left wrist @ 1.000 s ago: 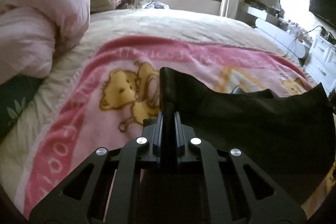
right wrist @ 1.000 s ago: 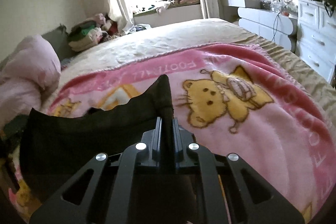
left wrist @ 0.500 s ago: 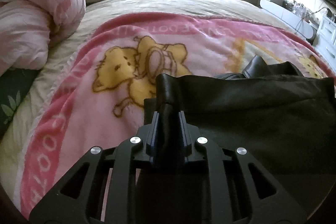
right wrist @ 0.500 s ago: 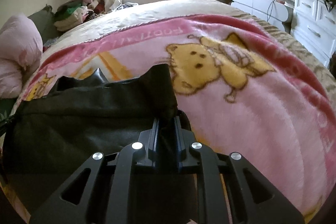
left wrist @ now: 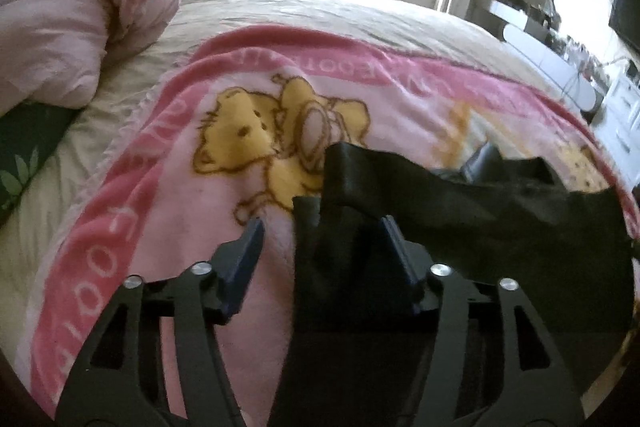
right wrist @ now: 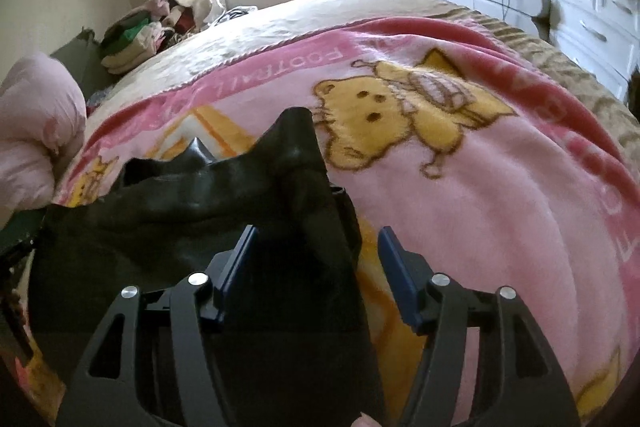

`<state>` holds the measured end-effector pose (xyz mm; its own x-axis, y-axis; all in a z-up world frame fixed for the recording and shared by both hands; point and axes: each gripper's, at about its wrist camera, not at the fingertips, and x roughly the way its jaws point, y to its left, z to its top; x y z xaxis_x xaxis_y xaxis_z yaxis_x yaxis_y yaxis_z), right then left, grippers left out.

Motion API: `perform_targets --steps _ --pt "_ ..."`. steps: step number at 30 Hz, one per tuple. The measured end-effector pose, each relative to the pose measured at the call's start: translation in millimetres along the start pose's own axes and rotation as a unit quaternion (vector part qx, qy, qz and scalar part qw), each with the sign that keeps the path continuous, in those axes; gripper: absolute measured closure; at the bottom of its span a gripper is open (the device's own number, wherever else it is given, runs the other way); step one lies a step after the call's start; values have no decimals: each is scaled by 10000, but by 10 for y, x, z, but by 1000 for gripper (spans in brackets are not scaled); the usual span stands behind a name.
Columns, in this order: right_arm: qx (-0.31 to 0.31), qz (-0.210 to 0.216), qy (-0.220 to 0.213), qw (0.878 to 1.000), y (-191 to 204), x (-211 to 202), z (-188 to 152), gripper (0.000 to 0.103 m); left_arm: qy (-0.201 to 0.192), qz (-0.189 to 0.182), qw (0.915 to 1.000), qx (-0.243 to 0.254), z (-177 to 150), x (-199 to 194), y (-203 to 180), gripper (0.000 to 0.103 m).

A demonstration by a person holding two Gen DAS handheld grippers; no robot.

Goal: Fold large clothes

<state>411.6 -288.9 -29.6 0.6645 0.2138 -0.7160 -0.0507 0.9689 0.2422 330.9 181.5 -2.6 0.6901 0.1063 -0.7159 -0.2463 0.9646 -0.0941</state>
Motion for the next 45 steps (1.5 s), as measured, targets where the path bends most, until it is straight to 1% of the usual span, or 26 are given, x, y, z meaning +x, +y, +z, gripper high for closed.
perform_targets --steps 1,3,4,5,6,8,10,14,19,21,23,26,31,36,45 --pt "11 31 -16 10000 5 -40 -7 42 -51 0 10000 -7 20 -61 2 36" --pt "-38 -13 -96 9999 36 -149 -26 40 -143 -1 9999 -50 64 -174 -8 20" --pt "-72 -6 -138 9999 54 -202 -38 39 -191 -18 9998 -79 80 -238 -19 17" --pt "-95 13 -185 9998 76 -267 -51 37 -247 -52 9996 -99 94 -302 -35 10" --pt "-104 36 -216 9997 95 -319 -59 34 -317 -93 9994 -109 103 -379 -64 9" --pt "-115 110 -350 9993 148 -462 -82 30 -361 -144 9992 -64 104 -485 -131 9" --pt "-166 194 -389 9989 205 -564 -101 27 -386 -162 9991 18 69 -591 -221 9" --pt "-406 293 -535 9973 392 -816 -158 21 -321 -253 9990 206 -23 -719 -392 9" --pt "-520 503 -702 9949 538 -1091 -273 21 -313 -243 9981 464 -146 -850 -562 9" --pt "-616 515 -725 9941 587 -1161 -327 21 -356 -248 9975 554 -218 -905 -595 9" --pt "-747 506 -760 9930 655 -1223 -369 21 -354 -157 9970 668 -299 -917 -607 9" --pt "-896 502 -829 9913 743 -1297 -417 21 -330 -59 9964 779 -355 -936 -631 9" --pt "-994 571 -877 9895 817 -1377 -518 21 -381 -164 9965 726 -449 -1049 -636 9" --pt "-1131 532 -917 9879 892 -1424 -616 21 -408 -172 9961 761 -569 -1127 -658 9" --pt "-1140 568 -786 9887 927 -1389 -722 21 -176 -232 9971 696 -784 -1124 -653 9"
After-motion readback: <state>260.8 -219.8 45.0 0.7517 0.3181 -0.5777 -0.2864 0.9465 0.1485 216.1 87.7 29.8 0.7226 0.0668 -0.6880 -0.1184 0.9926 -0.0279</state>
